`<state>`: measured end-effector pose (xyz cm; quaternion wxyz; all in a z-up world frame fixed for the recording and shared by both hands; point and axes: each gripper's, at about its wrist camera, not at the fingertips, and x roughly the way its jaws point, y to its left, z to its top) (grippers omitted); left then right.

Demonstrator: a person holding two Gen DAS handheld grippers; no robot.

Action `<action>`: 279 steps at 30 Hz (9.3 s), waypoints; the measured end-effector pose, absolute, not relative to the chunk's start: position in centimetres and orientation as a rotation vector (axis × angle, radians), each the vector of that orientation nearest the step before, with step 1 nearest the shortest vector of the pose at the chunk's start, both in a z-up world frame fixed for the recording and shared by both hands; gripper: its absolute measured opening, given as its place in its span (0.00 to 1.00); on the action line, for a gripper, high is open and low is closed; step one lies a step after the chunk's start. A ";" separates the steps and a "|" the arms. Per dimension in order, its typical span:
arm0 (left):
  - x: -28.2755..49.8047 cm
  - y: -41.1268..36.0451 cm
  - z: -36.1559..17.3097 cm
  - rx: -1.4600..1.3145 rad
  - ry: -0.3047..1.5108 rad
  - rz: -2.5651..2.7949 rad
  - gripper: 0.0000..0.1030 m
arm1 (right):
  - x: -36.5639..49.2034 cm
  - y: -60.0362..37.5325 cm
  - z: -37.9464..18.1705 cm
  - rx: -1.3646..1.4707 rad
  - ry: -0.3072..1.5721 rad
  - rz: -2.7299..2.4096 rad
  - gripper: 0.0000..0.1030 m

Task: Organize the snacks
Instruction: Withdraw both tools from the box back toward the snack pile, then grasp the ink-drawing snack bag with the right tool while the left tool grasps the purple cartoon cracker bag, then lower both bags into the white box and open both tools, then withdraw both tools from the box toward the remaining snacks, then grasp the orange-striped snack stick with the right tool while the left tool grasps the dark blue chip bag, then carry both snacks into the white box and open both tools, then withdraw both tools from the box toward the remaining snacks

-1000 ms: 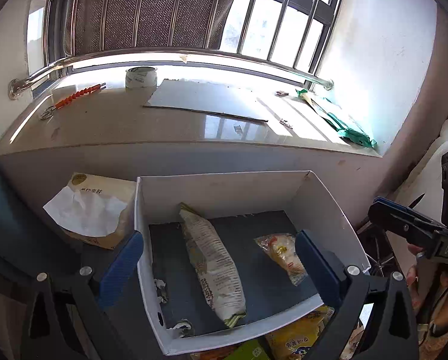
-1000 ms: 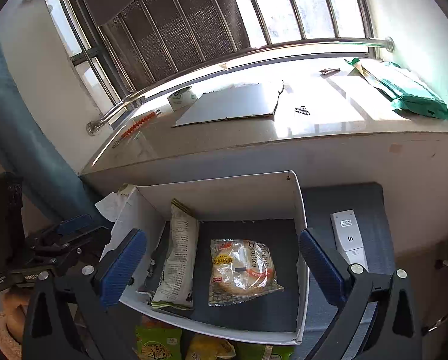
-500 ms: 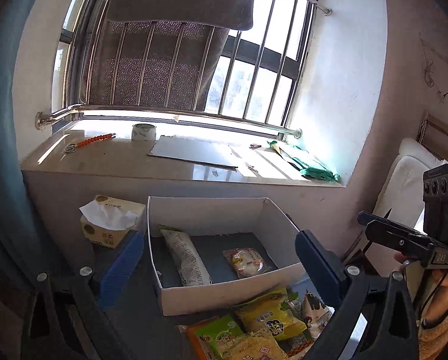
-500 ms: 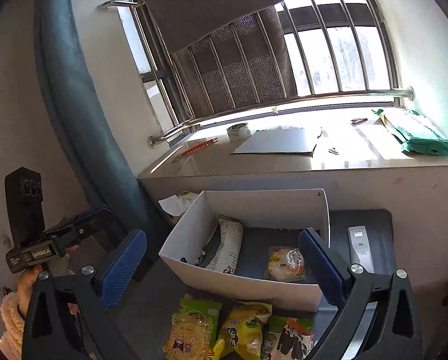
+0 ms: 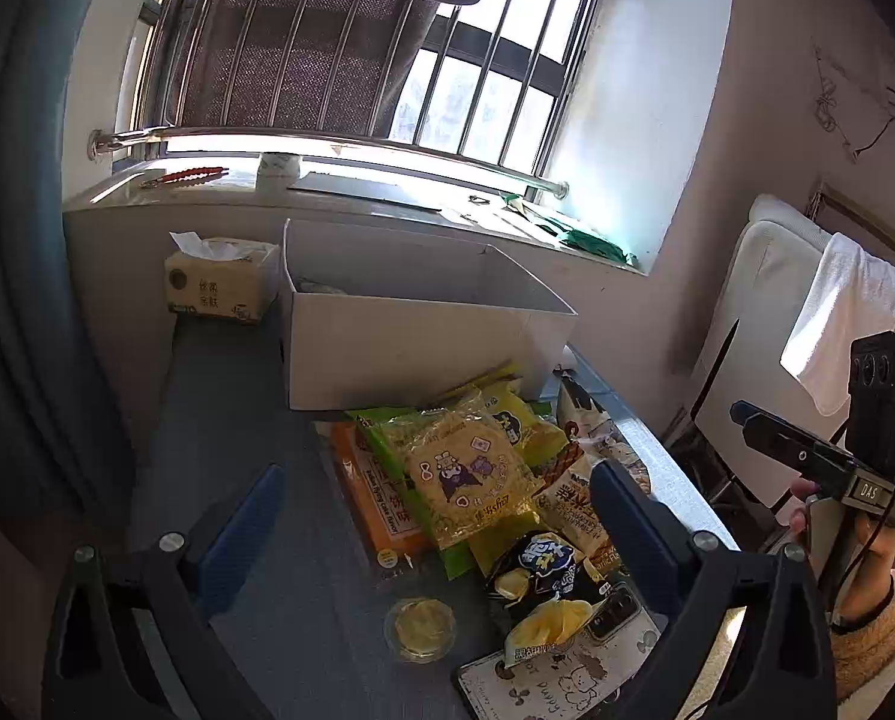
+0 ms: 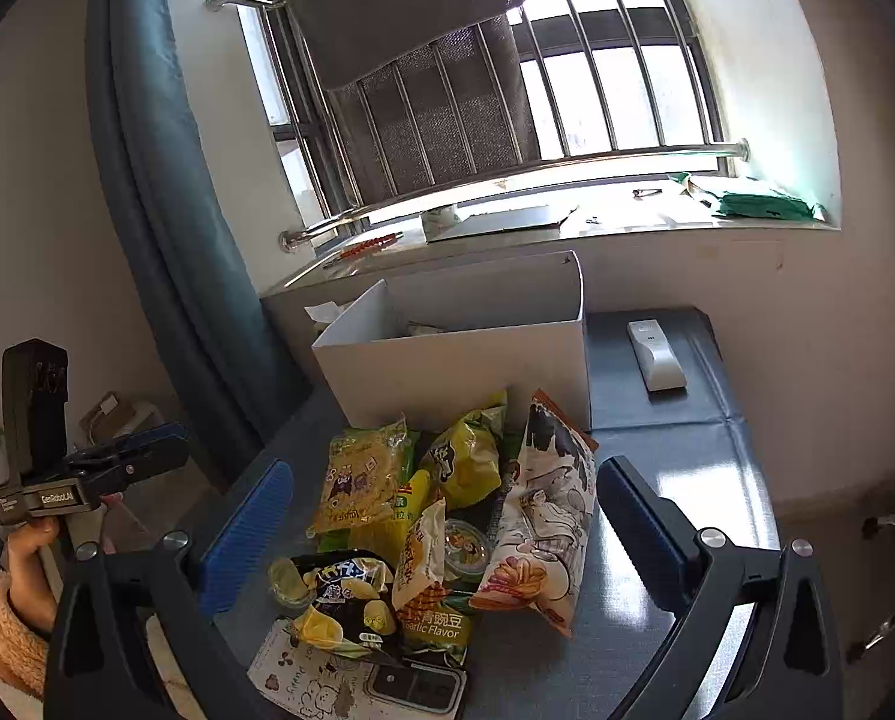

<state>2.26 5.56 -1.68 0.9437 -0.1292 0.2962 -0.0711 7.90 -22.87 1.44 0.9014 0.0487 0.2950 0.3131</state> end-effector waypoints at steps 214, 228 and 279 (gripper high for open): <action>5.6 -0.1 -6.6 -0.177 0.776 -0.337 0.45 | 8.2 -22.7 -2.9 0.177 0.822 0.669 0.19; 17.8 8.0 5.1 -0.185 0.484 -0.187 0.45 | 21.0 -15.9 3.6 0.129 0.722 0.697 0.19; 2.6 3.8 -4.5 -0.216 0.683 -0.130 1.00 | 6.3 -24.9 -2.9 0.150 0.754 0.578 1.00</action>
